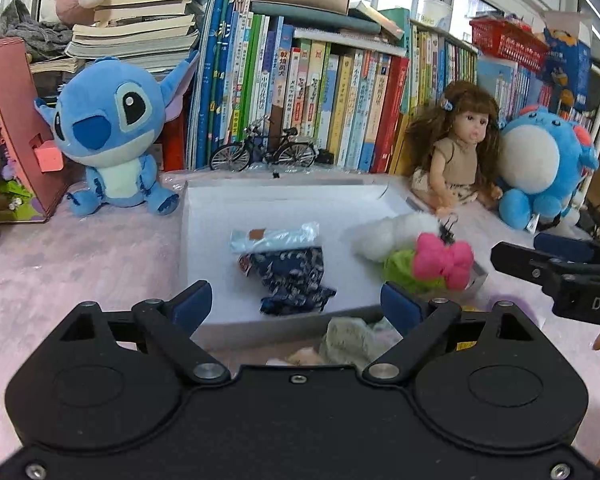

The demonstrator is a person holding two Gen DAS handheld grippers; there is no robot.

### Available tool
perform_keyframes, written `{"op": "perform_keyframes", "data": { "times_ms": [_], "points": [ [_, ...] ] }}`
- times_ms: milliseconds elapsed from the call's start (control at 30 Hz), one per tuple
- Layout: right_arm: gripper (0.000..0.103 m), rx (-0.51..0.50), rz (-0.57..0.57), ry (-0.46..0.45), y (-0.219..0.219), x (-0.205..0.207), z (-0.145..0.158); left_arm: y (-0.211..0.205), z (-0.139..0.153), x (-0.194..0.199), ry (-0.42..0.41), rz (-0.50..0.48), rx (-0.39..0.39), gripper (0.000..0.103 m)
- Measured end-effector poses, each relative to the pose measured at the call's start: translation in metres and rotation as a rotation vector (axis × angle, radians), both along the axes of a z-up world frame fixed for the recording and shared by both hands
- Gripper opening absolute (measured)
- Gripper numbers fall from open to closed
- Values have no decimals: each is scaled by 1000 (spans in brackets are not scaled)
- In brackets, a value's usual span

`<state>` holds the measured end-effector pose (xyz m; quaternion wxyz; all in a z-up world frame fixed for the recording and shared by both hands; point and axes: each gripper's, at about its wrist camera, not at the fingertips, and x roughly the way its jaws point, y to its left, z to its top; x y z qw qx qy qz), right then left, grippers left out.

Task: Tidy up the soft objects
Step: 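Move left tool back to pile while right tool moves to purple fluffy heart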

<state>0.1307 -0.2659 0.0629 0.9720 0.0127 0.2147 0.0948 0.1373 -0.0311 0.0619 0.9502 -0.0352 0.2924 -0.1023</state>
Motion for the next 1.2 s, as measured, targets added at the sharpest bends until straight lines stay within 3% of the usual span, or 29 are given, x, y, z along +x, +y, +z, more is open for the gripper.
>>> {"op": "perform_keyframes", "data": {
  "times_ms": [667, 1200],
  "points": [
    [101, -102, -36, -29, -8, -38, -23, 13, -17, -38, 9, -1, 15, 91],
    [103, -152, -72, -26, -9, -47, -38, 32, -33, -69, 19, 35, 30, 91]
  ]
}}
